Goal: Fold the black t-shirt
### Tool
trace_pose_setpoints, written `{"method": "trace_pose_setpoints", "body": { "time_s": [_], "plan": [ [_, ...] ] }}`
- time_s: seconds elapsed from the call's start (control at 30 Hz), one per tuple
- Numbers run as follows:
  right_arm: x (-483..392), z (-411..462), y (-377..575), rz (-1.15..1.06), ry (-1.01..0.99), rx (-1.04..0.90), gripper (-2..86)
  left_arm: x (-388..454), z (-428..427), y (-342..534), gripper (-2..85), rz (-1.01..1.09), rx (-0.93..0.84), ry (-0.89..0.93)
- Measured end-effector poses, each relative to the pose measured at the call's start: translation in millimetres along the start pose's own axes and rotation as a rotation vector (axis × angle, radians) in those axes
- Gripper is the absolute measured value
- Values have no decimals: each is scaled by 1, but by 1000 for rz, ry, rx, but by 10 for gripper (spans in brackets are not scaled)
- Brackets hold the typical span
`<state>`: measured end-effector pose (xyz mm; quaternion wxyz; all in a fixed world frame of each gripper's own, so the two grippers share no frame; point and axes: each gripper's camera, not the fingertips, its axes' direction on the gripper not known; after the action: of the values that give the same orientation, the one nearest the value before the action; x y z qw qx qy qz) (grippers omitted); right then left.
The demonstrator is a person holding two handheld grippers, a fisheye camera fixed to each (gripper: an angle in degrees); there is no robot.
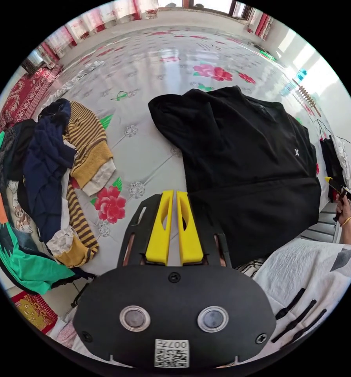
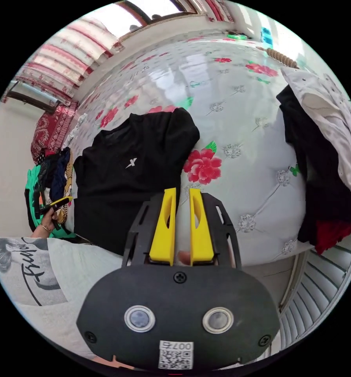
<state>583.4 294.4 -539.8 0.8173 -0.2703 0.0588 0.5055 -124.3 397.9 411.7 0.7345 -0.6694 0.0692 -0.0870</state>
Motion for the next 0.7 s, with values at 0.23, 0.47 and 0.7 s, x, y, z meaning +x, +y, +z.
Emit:
{"method": "trace_pose_setpoints", "body": {
  "time_s": [0.23, 0.47, 0.7],
  "plan": [
    [54, 3, -49, 208, -141, 110, 19, 19, -11, -48, -6, -105, 23, 118],
    [72, 10, -69, 257, -156, 113, 2, 92, -15, -112, -9, 87, -7, 127],
    [78, -28, -23, 259, -65, 253, 7, 214, -26, -210, -8, 464, 1, 171]
  ]
}}
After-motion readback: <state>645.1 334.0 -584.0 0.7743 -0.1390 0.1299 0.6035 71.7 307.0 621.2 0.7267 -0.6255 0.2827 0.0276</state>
